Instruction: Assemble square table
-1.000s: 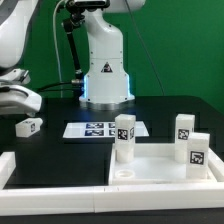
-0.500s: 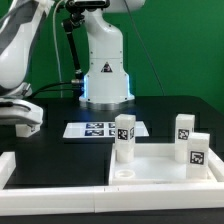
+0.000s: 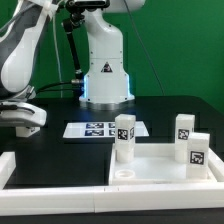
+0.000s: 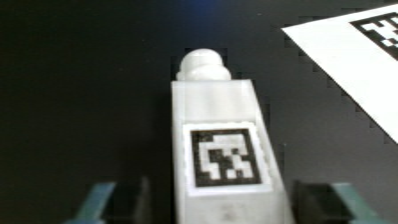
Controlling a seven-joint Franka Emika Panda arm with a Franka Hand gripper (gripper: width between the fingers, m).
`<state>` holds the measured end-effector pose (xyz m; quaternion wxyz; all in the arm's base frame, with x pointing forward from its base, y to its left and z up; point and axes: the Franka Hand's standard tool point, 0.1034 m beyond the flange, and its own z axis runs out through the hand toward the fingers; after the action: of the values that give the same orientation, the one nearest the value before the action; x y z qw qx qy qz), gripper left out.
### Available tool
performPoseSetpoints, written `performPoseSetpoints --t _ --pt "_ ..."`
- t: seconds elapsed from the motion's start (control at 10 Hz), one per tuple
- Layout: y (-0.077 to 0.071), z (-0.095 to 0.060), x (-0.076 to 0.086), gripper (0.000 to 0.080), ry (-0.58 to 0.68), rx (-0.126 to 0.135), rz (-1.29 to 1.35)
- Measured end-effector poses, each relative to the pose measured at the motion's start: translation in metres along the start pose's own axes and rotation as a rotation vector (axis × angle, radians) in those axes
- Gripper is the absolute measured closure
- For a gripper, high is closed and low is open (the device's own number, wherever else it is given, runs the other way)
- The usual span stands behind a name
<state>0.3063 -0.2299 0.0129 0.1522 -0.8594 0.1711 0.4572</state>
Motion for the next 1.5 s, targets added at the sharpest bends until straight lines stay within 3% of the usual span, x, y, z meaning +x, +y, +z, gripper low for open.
performPoseSetpoints --t 0.1,0.8,1.1,1.2,1.3,1.4,1.5 --pt "0.000 0.000 0.000 0.0510 0.000 0.000 0.000" --pt "-0.001 -0.002 0.000 0.0509 0.003 -0.001 -0.002" --pt "-0.050 -0.053 -0.020 0.0509 0.054 -0.037 -0.067" --pt "-0.060 -0.058 -0.028 0.0509 0.049 -0.035 -0.066" --pt "-0.054 -0.059 -0.025 0.0509 0.078 -0.031 -0.072" --pt "-0.036 -0.054 -0.017 0.0509 0.173 -0.019 -0.055" --pt "-0.036 -0.053 -0.021 0.0509 0.216 -0.011 -0.050"
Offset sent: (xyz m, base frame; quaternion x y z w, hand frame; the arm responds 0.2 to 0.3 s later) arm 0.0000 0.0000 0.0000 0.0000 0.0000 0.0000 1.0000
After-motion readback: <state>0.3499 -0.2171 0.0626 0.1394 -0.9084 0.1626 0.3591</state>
